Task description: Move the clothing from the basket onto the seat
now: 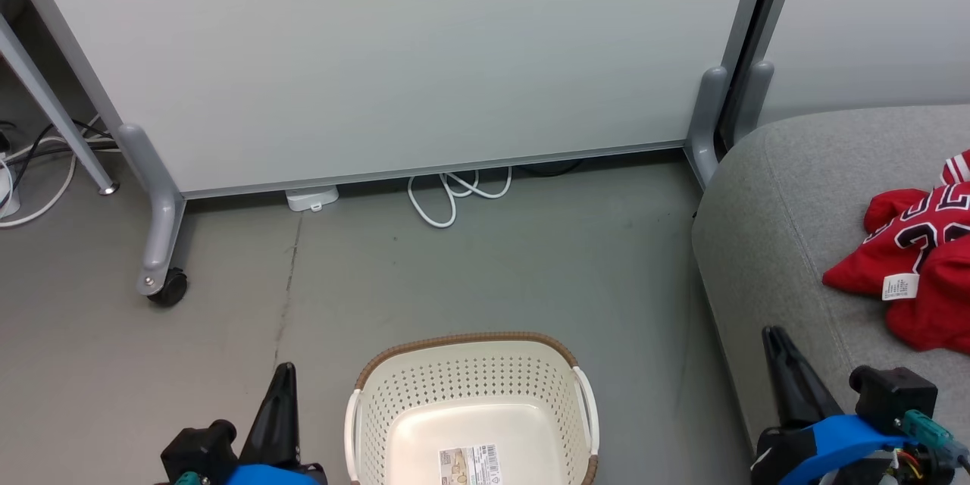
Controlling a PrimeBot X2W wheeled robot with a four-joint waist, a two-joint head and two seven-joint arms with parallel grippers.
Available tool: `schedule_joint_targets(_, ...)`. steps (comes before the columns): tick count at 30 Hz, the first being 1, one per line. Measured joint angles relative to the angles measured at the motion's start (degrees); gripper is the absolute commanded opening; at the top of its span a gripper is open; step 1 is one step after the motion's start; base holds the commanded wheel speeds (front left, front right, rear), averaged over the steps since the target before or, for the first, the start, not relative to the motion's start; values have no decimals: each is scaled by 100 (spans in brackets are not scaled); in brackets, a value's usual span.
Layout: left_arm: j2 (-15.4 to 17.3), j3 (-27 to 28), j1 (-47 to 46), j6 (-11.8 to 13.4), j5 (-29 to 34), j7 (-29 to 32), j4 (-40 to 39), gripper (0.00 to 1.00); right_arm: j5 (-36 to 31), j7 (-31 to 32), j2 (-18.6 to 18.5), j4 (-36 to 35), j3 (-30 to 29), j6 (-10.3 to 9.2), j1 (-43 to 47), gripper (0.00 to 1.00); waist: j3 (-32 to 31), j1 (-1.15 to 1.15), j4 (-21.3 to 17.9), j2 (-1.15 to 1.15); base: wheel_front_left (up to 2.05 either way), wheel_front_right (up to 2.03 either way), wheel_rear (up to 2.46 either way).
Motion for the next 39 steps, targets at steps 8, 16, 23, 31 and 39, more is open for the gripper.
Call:
schedule_joint_targets(8,-34,57,109,0,-584,186,78,0,600,130,11,166,-44,0,57,0,2,0,-4,0,0,0,0)
schedule_joint_targets(16,-40,183,92,0,-1338,404,-9,0,1424,233,12,162,-59,-1,51,0,4,0,-9,0,0,0,0)
schedule_joint_targets(23,-47,258,21,0,-1951,578,-91,0,2081,324,12,157,-74,-1,33,0,6,0,-13,0,0,0,0)
schedule_joint_targets(31,-53,369,-34,0,-2590,753,-166,0,2773,412,12,156,-96,-1,-15,0,8,0,-17,0,0,0,0)
schedule_joint_targets(39,-56,446,-102,0,-3162,924,-241,0,3416,511,13,156,-123,-1,-55,0,10,0,-22,0,0,0,0)
